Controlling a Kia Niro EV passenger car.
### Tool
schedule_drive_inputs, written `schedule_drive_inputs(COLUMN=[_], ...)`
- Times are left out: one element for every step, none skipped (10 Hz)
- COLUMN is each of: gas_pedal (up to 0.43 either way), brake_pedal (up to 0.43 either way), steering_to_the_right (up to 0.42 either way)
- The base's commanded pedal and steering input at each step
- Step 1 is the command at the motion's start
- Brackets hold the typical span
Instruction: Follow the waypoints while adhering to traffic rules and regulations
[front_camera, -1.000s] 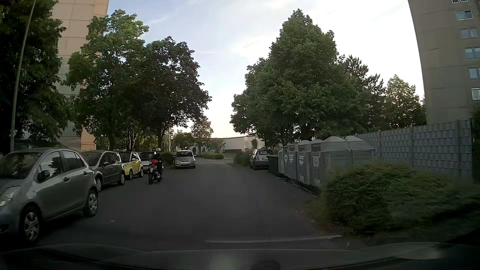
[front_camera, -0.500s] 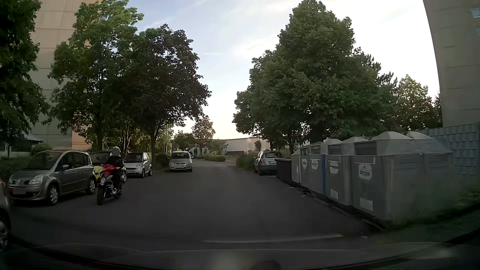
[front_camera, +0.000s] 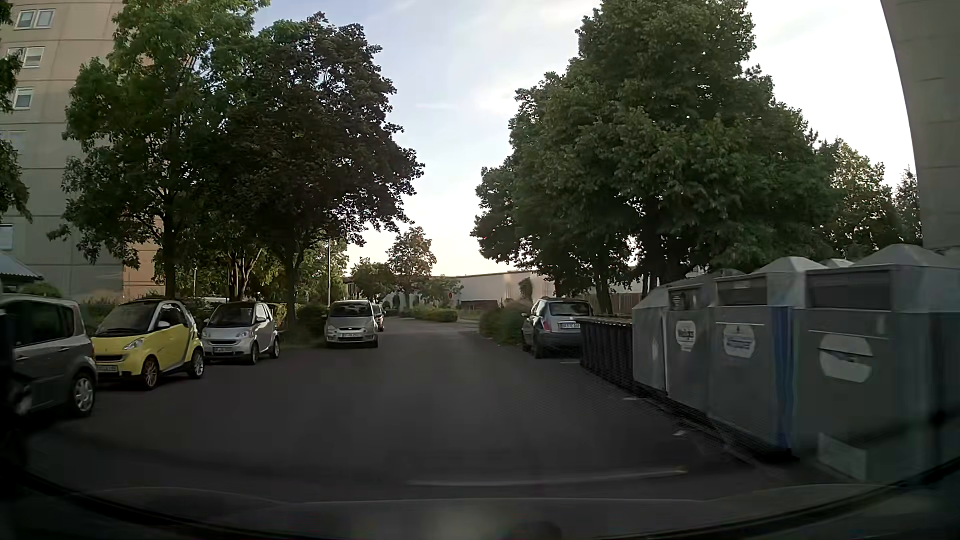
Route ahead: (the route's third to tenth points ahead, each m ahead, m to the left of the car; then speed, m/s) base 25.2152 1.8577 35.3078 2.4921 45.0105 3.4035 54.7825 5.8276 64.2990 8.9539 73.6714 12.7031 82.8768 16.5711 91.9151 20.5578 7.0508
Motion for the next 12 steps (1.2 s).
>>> schedule_drive_inputs(gas_pedal=[0.11, 0.098, 0.098, 0.087, 0.067, 0.059, 0.059, 0.047, 0.02, 0.008, 0.008, 0.0], brake_pedal=[0.0, 0.0, 0.0, 0.0, 0.0, 0.0, 0.0, 0.0, 0.0, 0.0, 0.0, 0.0], steering_to_the_right=[-0.019, -0.021, -0.024, -0.028, -0.028, -0.027, -0.026, -0.025, -0.024, -0.024, -0.024, -0.024])
